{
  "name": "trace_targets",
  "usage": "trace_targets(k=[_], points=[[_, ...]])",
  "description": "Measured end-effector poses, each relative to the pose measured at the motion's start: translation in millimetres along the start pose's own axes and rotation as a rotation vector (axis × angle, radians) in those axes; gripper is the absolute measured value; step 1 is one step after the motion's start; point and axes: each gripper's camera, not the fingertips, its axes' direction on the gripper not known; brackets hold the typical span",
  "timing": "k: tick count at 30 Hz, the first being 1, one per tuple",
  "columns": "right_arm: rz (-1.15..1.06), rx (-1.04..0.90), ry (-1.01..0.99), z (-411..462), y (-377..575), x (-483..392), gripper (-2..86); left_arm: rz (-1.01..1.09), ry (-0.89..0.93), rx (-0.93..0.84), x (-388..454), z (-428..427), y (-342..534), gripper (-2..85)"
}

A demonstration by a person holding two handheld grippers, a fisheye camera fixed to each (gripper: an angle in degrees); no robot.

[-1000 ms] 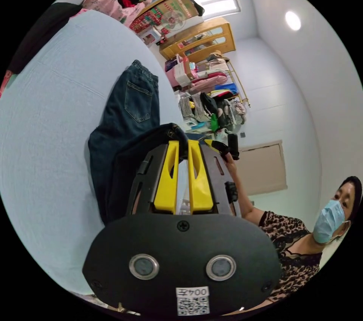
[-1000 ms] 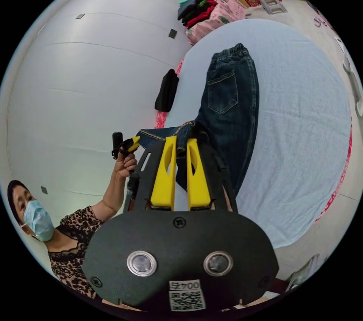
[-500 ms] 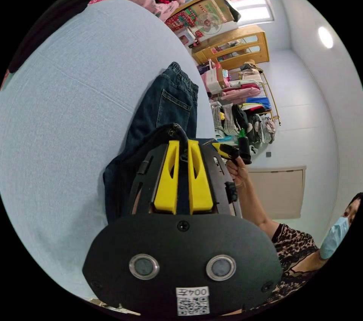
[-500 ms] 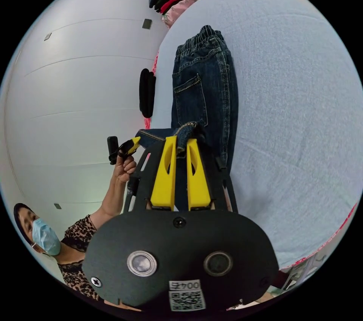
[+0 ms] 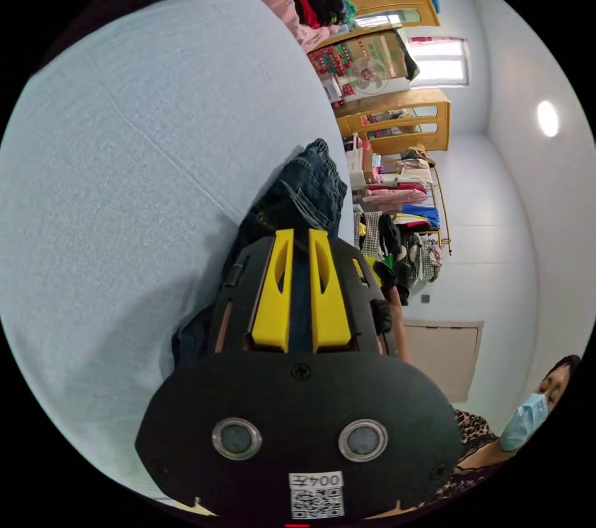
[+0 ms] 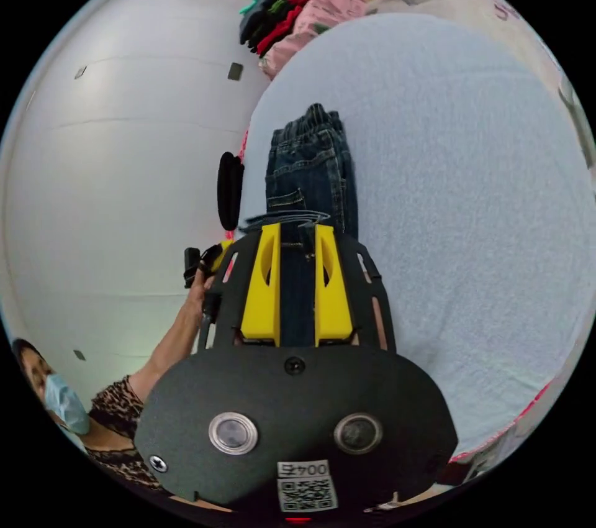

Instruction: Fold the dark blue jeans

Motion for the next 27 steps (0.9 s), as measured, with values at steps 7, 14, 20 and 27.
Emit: trace_targets(k=[7,14,20,27], points=[[-0.315,-0.246,0.221,60.2,104.7,-84.1,9.4,0.239,-0.072,0.009,3.7,-57.8,49.7,3.6],[-0.237,-0.491,0.433,164.4,208.2,-101.9,8.2,0.489,-0.146,-0.120,-51.5,-104.7,191.5,6.3],[-0.204,-0.588,0.675,232.9,220.2,-101.8,6.5,0.634,-0.226,-0.175,-85.5,-102.7,263.6,9.6],[-0.150,-0.645,0.756,270.1,201.0,-104.2,6.2,0.843,-0.291,-0.242,-79.0,-74.2,269.8,12.7]])
